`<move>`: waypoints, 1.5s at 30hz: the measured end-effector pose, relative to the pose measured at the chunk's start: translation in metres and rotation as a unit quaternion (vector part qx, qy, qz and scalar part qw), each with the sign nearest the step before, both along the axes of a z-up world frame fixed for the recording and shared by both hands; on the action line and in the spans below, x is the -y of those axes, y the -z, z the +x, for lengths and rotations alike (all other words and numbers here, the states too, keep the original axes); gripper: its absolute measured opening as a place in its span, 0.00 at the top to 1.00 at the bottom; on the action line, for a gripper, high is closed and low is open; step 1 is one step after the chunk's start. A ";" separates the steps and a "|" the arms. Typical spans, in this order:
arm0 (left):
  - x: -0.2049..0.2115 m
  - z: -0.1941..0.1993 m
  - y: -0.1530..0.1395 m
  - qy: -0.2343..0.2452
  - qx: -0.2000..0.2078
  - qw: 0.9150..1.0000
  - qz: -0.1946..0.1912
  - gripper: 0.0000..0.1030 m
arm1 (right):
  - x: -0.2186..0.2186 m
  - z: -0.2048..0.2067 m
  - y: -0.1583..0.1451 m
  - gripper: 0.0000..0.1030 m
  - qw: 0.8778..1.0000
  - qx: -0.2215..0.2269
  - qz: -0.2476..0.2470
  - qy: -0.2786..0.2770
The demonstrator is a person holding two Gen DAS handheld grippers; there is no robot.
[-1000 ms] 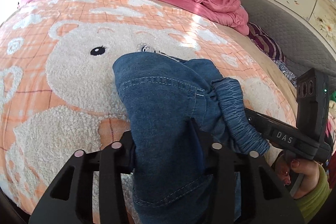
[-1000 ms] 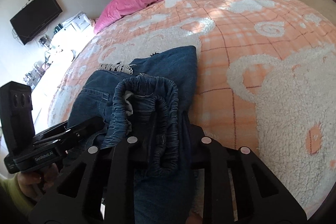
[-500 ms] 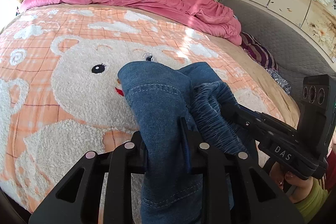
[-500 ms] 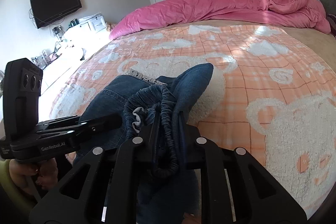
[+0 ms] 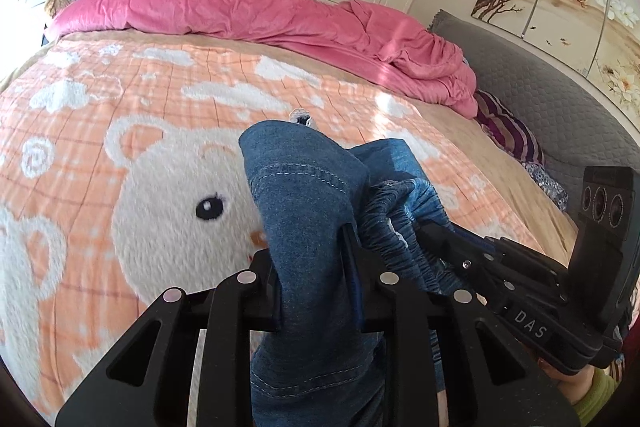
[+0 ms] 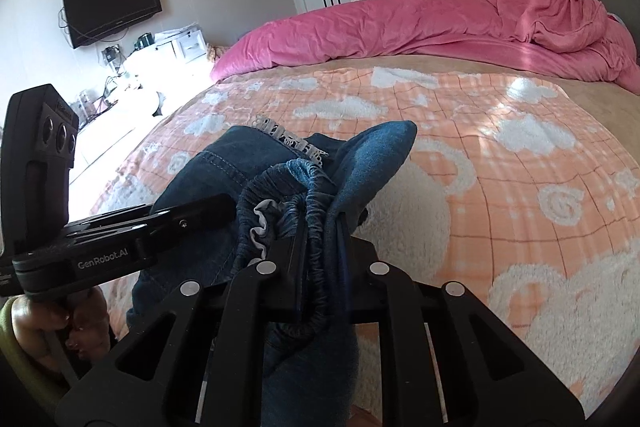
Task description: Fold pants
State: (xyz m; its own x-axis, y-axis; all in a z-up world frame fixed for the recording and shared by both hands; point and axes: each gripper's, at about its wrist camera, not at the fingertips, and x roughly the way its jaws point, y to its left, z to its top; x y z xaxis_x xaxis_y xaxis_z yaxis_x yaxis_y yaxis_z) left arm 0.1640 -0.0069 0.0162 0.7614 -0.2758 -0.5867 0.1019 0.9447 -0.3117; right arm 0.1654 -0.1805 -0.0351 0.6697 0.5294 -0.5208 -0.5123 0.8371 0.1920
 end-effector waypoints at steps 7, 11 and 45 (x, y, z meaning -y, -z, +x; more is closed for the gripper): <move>-0.005 0.033 -0.007 -0.010 0.006 1.000 0.017 0.78 | -0.014 0.037 -0.006 0.93 1.000 0.007 -0.007 0.001; -0.004 0.049 -0.002 -0.015 0.006 0.999 0.027 0.78 | -0.015 0.054 -0.005 0.93 1.000 0.006 -0.008 0.006; -0.044 0.062 0.048 -0.062 -0.088 0.994 0.000 0.47 | 0.029 0.090 0.056 0.46 0.987 -0.117 -0.001 0.111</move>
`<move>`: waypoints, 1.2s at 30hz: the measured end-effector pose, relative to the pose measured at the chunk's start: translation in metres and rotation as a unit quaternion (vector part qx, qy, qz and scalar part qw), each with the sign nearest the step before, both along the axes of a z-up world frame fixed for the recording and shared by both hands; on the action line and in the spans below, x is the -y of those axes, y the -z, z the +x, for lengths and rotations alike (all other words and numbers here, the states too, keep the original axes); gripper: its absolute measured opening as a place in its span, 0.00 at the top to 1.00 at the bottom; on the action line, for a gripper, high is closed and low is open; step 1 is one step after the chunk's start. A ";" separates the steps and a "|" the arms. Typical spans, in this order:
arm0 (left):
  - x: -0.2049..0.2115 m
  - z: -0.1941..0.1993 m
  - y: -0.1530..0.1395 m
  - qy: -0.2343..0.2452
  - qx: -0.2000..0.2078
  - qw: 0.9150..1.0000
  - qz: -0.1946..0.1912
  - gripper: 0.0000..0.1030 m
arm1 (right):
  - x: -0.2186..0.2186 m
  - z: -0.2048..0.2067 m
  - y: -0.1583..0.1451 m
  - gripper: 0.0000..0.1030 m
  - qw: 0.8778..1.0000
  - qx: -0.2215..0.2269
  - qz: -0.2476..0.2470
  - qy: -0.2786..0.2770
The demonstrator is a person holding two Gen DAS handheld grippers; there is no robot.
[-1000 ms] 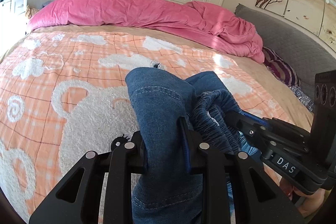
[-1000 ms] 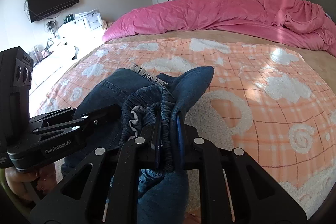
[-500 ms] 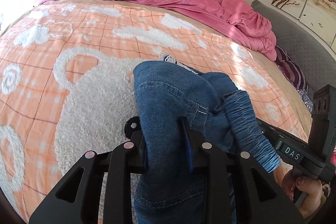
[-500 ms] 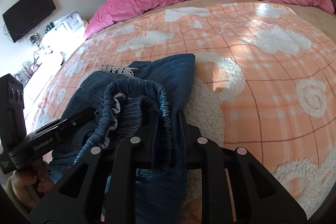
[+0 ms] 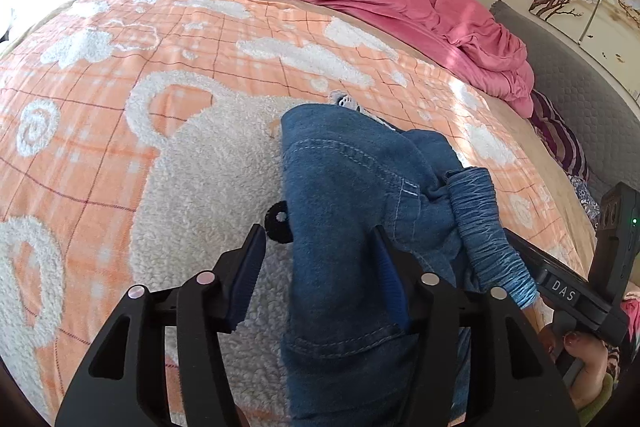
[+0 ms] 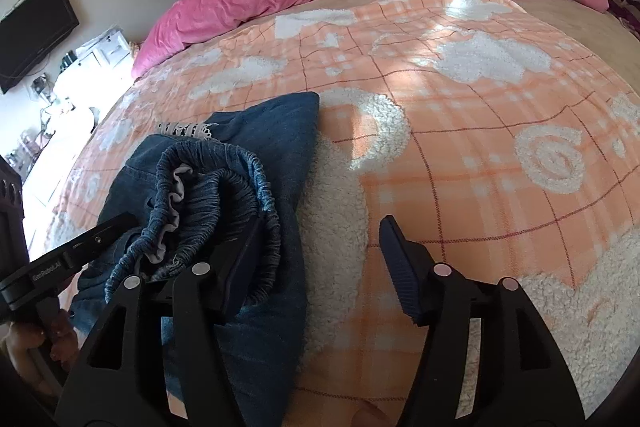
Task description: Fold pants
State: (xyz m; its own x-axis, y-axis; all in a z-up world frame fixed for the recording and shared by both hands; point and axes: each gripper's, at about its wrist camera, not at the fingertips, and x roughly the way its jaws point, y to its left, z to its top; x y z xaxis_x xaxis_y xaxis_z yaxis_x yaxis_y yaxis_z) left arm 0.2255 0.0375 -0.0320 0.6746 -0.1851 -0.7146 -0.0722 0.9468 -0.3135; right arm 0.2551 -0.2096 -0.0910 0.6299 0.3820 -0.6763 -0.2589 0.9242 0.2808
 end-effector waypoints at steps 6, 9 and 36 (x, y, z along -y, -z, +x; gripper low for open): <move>-0.004 -0.008 -0.004 -0.005 -0.001 1.000 0.004 0.43 | 0.010 -0.010 -0.006 0.38 1.000 0.014 -0.010 0.016; -0.005 -0.013 -0.008 -0.009 0.001 1.000 0.014 0.37 | 0.014 -0.015 -0.011 0.32 0.999 0.025 -0.018 0.025; -0.007 -0.086 -0.046 -0.014 0.049 0.997 0.050 0.05 | 0.013 -0.084 -0.062 0.09 0.990 0.137 -0.031 0.027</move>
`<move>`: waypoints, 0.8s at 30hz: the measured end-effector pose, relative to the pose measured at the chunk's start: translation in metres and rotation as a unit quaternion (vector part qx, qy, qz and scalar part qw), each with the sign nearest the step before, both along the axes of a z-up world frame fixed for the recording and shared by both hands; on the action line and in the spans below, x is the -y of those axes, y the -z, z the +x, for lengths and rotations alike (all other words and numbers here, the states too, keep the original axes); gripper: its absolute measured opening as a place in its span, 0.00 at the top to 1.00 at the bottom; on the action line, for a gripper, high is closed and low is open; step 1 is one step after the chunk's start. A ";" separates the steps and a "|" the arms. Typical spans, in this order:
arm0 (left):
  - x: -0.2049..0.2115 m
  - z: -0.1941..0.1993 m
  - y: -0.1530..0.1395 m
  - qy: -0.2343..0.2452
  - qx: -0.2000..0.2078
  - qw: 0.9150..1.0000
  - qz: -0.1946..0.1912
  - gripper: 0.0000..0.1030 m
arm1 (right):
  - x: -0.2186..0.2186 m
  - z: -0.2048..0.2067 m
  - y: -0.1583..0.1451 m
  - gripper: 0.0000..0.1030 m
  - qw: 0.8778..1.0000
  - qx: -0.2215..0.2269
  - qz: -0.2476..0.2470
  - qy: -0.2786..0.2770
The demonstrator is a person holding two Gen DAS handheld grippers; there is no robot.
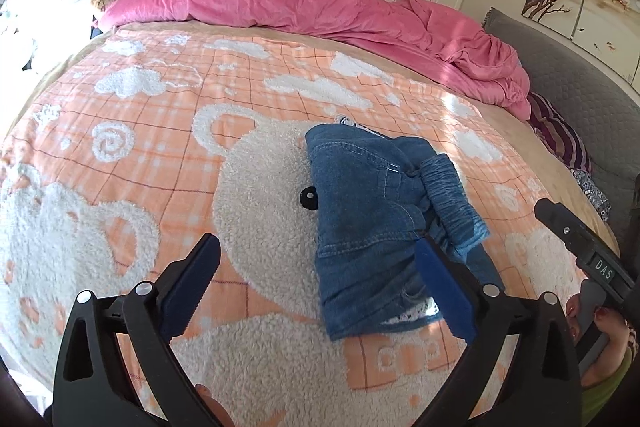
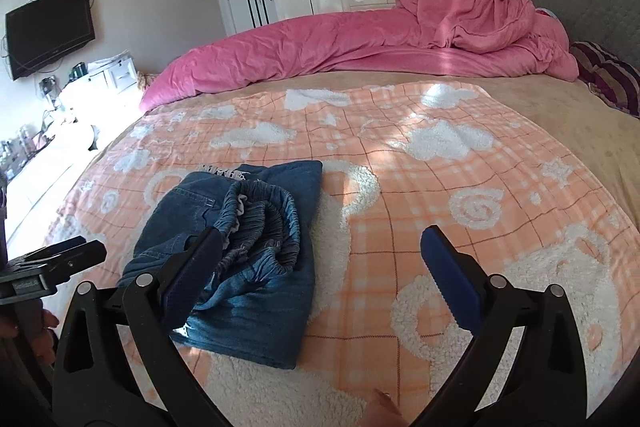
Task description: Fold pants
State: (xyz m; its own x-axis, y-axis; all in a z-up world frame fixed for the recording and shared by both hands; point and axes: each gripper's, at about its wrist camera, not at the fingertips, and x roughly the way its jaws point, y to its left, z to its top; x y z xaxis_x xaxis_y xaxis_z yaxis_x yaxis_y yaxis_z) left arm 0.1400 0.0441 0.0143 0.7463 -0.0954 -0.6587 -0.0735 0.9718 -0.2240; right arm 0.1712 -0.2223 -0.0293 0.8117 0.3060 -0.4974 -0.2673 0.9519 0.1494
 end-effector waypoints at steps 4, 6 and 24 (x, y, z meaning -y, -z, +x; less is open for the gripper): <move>0.003 -0.016 -0.009 0.000 0.018 1.000 0.007 0.05 | 0.000 -0.018 -0.008 0.09 1.000 0.021 0.001 0.000; 0.006 -0.023 -0.014 0.001 0.025 1.000 0.009 0.05 | 0.002 -0.025 -0.011 0.09 1.000 0.028 0.004 0.002; 0.005 -0.084 -0.027 -0.013 0.053 0.998 0.038 0.05 | 0.013 -0.076 -0.016 0.09 0.999 0.036 0.014 0.000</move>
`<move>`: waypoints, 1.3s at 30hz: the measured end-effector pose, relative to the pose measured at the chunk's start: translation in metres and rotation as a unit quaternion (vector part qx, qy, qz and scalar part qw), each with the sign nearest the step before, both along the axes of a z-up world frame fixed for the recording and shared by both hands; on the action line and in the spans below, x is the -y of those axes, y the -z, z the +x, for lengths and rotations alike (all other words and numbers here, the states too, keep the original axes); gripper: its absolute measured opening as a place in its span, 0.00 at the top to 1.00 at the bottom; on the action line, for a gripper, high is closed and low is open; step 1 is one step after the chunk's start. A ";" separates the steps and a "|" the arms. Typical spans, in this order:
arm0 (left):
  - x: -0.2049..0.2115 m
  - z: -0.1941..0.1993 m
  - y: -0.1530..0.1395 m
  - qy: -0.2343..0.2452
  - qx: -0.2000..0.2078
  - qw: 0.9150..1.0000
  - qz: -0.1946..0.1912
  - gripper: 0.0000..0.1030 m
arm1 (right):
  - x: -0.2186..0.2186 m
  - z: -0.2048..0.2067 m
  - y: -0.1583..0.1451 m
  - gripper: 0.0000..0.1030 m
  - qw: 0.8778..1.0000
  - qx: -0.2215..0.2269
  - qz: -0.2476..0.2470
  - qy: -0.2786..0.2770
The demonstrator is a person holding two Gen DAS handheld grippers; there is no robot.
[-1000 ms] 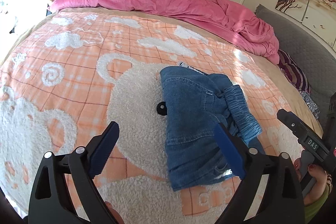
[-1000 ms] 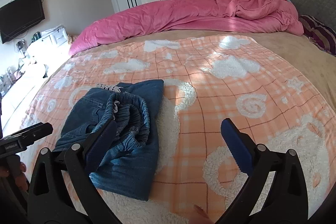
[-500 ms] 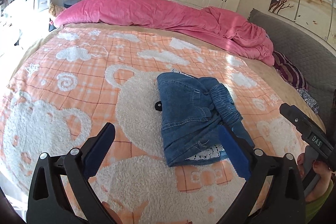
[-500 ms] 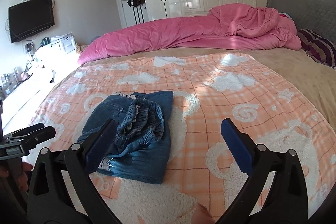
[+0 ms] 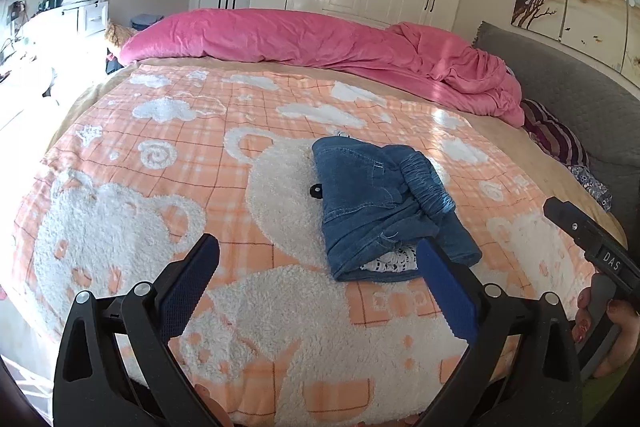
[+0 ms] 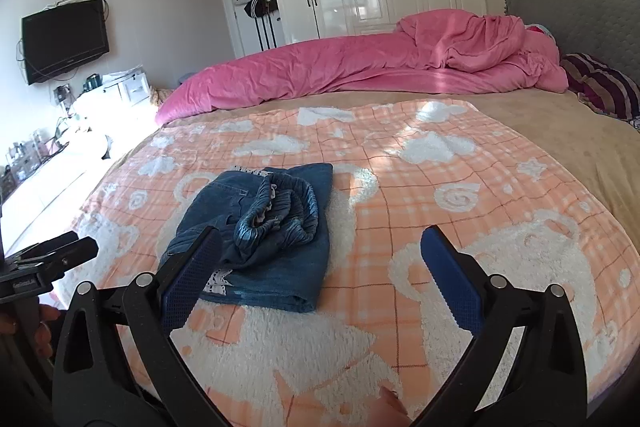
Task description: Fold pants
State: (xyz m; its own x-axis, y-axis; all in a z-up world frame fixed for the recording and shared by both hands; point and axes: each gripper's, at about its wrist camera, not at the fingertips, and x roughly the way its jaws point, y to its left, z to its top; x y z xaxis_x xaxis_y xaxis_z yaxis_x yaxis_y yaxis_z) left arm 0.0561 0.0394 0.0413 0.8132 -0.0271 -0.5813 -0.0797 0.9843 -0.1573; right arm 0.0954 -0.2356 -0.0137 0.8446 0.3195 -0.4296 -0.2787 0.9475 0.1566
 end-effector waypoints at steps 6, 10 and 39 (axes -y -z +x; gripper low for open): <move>0.003 -0.016 0.007 -0.005 -0.004 1.000 -0.002 0.05 | 0.002 -0.013 0.002 0.09 1.000 -0.002 0.006 -0.002; 0.011 -0.024 0.016 0.003 -0.010 1.000 0.003 0.05 | 0.002 -0.024 0.004 0.09 1.000 0.003 0.001 -0.003; 0.031 -0.027 0.047 0.012 -0.037 0.999 0.004 0.05 | -0.009 -0.036 0.046 0.09 0.998 -0.041 -0.045 -0.008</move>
